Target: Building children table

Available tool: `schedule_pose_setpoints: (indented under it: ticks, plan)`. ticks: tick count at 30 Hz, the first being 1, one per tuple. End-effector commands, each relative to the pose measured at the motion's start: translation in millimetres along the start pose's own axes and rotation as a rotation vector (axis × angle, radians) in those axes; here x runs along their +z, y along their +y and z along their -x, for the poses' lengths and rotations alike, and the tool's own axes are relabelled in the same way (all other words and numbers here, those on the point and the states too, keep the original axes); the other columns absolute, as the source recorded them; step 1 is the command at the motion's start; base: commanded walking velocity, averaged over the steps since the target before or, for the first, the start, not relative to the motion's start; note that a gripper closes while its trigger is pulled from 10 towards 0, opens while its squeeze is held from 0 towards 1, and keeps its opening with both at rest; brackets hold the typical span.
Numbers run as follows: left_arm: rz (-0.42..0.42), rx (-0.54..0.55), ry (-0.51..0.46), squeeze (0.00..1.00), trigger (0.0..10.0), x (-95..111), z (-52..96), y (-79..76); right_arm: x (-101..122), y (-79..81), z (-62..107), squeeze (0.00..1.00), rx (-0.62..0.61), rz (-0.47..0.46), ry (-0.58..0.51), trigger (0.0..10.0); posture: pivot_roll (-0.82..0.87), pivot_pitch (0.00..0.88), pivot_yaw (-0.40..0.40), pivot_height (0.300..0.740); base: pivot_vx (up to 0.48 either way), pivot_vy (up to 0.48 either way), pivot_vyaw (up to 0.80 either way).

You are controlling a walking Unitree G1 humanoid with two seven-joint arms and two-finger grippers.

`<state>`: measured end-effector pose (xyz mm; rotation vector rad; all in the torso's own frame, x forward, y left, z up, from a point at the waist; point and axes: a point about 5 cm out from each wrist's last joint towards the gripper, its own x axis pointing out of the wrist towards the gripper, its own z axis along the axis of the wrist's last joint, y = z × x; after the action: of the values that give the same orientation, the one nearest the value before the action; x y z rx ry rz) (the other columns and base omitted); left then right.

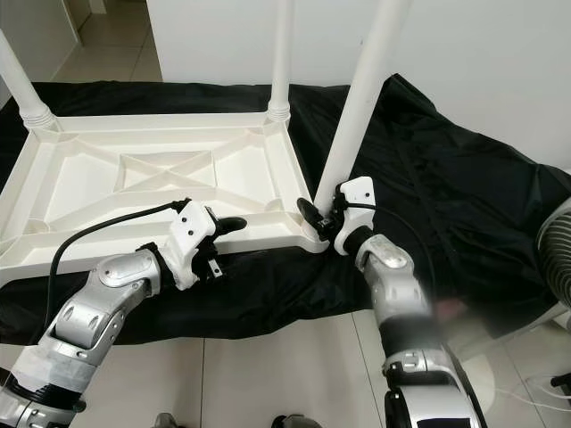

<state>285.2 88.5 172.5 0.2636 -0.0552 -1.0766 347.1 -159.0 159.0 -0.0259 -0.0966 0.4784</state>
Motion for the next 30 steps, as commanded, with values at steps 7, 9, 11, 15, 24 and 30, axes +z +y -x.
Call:
schedule_pose_setpoints:
  ticks: [7, 9, 11, 15, 24, 30]
  plan:
    - [-0.018, 0.085, 0.006, 0.0, 10.0, -1, -0.5, 8.0, -3, 15.6, 3.0, 0.0, -0.206, -0.111, 0.022, 10.0, -0.05, 0.102, -0.031, 0.74, 0.0, 0.0, 0.0]
    - [-0.019, 0.087, 0.008, 0.0, 10.0, -1, -0.3, 9.7, -2, 19.3, 4.1, 0.0, -0.269, -0.132, 0.012, 10.0, -0.05, 0.102, -0.031, 0.74, 0.0, 0.0, 0.0]
    - [-0.02, 0.091, 0.01, 0.0, 10.0, -2, -0.1, 11.7, -1, 23.0, 5.5, 0.0, -0.328, -0.155, 0.002, 10.0, -0.05, 0.102, -0.031, 0.74, 0.0, 0.0, 0.0]
    - [-0.024, 0.097, 0.012, 0.0, 10.0, -1, 1.0, 14.4, 2, 31.9, 9.6, 0.0, -0.404, -0.156, -0.016, 10.0, -0.06, 0.103, -0.028, 0.74, 0.0, 0.0, 0.0]
    - [-0.031, 0.105, 0.014, 0.0, 10.0, -1, 2.1, 18.0, 2, 58.4, 20.5, 0.0, -0.567, -0.217, -0.025, 10.0, -0.06, 0.103, -0.031, 0.74, 0.0, 0.0, 0.0]
    - [-0.031, 0.106, 0.011, 0.0, 10.0, -1, 2.8, 18.4, 4, 71.4, 20.4, 0.0, -0.555, -0.219, -0.012, 10.0, -0.06, 0.101, -0.03, 0.74, 0.0, 0.0, 0.0]
